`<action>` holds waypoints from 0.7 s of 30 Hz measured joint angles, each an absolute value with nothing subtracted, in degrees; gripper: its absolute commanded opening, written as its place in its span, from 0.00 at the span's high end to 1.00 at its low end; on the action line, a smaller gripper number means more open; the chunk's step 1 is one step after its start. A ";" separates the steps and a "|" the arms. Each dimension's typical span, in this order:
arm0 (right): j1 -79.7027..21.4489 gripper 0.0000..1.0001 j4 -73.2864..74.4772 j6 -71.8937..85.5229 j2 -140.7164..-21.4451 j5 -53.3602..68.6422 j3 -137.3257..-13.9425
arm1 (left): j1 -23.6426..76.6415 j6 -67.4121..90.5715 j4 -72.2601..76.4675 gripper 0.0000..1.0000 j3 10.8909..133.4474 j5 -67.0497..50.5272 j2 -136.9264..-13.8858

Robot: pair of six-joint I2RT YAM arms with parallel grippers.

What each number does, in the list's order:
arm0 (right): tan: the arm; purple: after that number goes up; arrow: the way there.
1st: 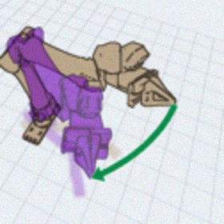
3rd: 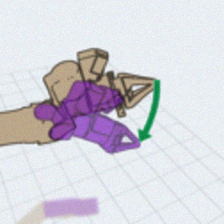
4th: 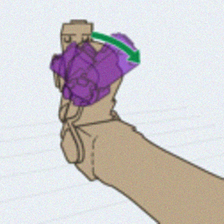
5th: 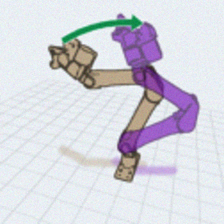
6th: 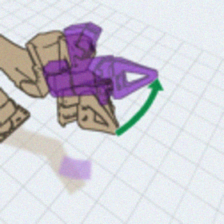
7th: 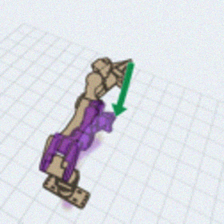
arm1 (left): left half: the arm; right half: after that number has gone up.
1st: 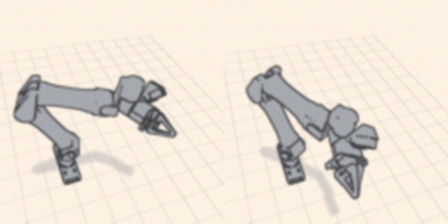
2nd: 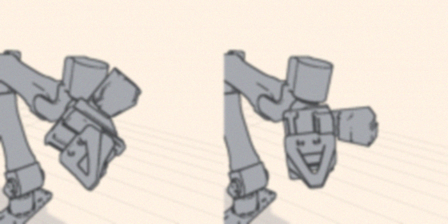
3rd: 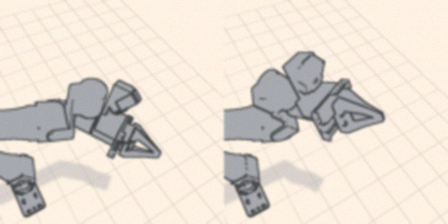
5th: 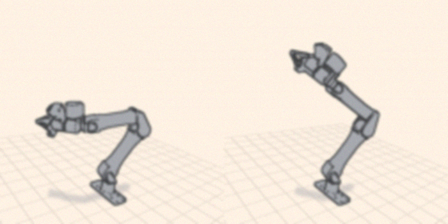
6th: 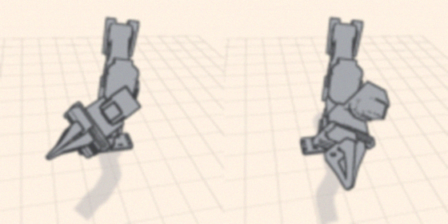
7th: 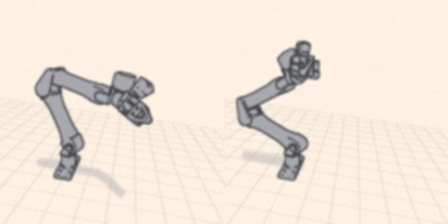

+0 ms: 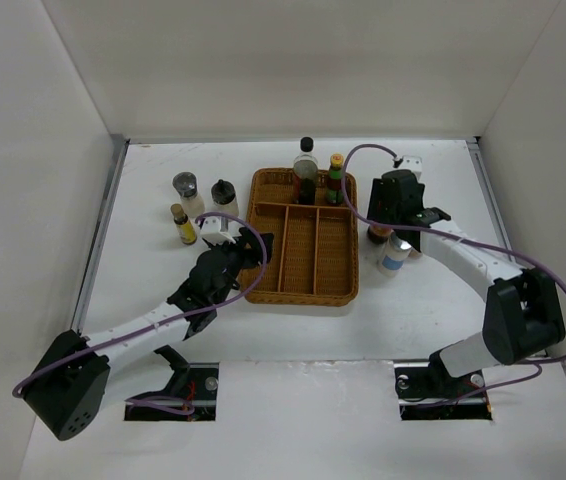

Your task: Organize the condiment bottles

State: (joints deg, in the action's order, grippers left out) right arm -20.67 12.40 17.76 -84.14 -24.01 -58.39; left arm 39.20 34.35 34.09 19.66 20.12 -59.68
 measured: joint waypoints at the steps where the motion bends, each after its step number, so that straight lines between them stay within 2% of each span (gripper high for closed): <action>1: -20.64 0.41 12.40 17.76 -84.14 -23.99 -58.39 | 39.11 34.37 34.09 0.30 19.66 20.08 -59.64; 11: -22.68 0.43 12.38 15.81 -81.67 -24.10 -62.85 | 39.03 34.37 34.09 0.30 19.66 20.05 -59.64; 21: -37.36 0.43 8.54 16.58 -80.79 -22.85 -67.61 | 38.11 34.52 34.06 0.30 19.44 20.10 -58.24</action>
State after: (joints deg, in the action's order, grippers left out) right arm -37.36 8.54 16.58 -80.79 -22.85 -67.61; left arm 38.11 34.52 34.06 19.44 20.10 -58.24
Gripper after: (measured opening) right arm 0.744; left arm 0.698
